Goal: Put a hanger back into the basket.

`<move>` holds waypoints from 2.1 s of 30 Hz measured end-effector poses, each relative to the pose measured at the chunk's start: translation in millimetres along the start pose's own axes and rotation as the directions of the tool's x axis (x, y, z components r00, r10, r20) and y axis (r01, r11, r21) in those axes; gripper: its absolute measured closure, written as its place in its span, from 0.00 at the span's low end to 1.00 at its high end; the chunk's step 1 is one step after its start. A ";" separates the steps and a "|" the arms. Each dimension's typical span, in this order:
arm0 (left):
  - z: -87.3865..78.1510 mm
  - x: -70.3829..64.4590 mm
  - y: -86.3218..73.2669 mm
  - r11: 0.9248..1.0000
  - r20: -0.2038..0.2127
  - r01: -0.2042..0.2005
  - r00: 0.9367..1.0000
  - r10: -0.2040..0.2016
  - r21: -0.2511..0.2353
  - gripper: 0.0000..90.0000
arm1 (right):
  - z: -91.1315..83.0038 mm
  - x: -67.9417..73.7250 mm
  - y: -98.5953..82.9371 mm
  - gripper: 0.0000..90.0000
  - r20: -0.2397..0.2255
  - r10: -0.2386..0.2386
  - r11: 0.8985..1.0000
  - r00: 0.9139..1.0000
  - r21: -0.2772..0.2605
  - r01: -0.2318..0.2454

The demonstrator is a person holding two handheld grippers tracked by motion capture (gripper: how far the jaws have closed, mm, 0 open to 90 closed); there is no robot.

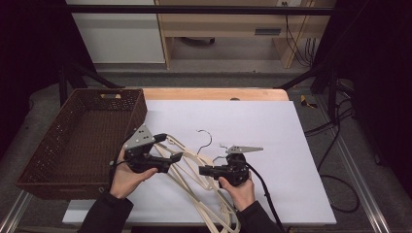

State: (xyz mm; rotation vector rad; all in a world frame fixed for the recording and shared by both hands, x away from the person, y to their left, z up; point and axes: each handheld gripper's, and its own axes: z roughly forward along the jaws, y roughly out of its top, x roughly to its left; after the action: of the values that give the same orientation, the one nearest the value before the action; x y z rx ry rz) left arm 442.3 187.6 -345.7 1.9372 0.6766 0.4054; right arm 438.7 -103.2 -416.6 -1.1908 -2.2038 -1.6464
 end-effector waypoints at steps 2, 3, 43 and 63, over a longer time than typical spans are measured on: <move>-8.2 1.2 -2.6 1.000 -0.003 0.000 1.000 0.000 -0.007 0.12 | -5.2 1.6 4.1 0.97 -0.002 -0.041 0.999 0.999 0.003 0.041; -14.2 2.3 -4.8 1.000 0.005 -0.001 1.000 0.001 -0.012 0.11 | -10.3 2.1 8.2 0.97 -0.004 -0.085 0.996 0.996 0.008 0.085; 17.9 -23.0 -14.4 0.954 0.282 -0.175 0.954 0.103 0.242 0.87 | -24.2 13.5 17.8 0.87 -0.090 -0.366 0.918 0.926 0.128 0.375; 0.9 -33.8 -11.7 0.991 0.186 -0.049 0.982 0.025 0.124 0.96 | -59.8 12.0 20.1 0.41 0.175 -0.435 0.892 0.883 -0.051 0.449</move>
State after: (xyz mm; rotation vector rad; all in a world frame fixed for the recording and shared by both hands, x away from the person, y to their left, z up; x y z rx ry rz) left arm 412.9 170.1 -356.2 2.0811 0.5579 0.2053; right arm 424.2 -146.9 -371.9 -0.9062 -2.6867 -1.8850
